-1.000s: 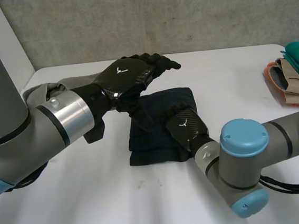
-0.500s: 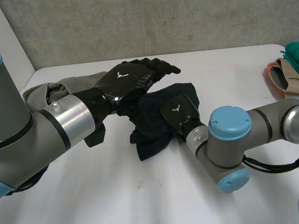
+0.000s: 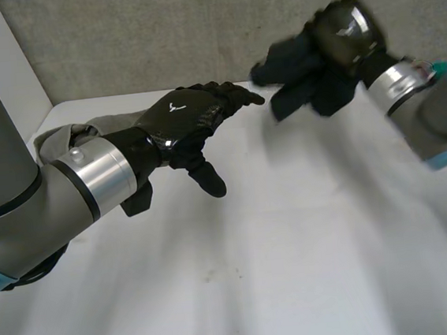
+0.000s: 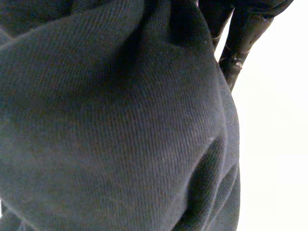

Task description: Fold the laundry.

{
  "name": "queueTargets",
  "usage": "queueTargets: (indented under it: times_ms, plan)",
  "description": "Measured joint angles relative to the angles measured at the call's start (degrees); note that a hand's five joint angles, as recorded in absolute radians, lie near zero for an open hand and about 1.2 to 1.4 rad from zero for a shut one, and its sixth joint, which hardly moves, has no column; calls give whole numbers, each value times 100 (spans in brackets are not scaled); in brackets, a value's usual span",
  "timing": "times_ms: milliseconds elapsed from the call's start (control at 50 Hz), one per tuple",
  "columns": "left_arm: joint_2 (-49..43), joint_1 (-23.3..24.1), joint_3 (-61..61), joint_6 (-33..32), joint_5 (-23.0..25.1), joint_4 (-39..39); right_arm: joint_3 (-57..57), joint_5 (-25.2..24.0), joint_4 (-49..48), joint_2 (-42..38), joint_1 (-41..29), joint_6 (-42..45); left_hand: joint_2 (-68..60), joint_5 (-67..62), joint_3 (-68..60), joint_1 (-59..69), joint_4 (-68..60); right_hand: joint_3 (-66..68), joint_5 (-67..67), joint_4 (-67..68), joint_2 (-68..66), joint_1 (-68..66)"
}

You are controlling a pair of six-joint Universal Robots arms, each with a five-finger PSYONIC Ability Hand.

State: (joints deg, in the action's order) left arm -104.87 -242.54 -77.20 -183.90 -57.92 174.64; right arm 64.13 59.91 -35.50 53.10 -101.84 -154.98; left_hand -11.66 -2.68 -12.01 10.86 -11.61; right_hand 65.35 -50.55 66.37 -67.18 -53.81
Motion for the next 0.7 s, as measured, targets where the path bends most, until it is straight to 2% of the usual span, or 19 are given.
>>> queueTargets:
  times_ms: [160, 180, 360, 540, 700]
  plan:
    - [1, -31, -14, 2, 0, 0, -595, -904, -534, 153, 1186, -1331, 0, 1, 0, 0, 0, 13, -115, 10, 0, 0]
    - [2, -36, -16, 3, 0, 0, -675, -1072, -824, 164, 1511, -1751, 0, 1, 0, 0, 0, 19, -115, 33, 0, 0]
    - [38, -39, -11, -4, 1, -3, -795, -1376, -2337, -63, 2683, -3260, 0, 0, 0, 0, 0, 60, -114, 92, -10, -30]
    - [50, -47, 4, -22, -10, 0, -778, -1594, -2727, -623, 3308, -3685, 0, 1, 0, 0, 0, 61, -114, 95, -36, -30]
    - [36, -52, -15, -18, -187, -3, -358, -2157, -2815, -1045, 3690, -3694, 0, 0, 0, 0, 0, 61, -114, 95, -36, -30]
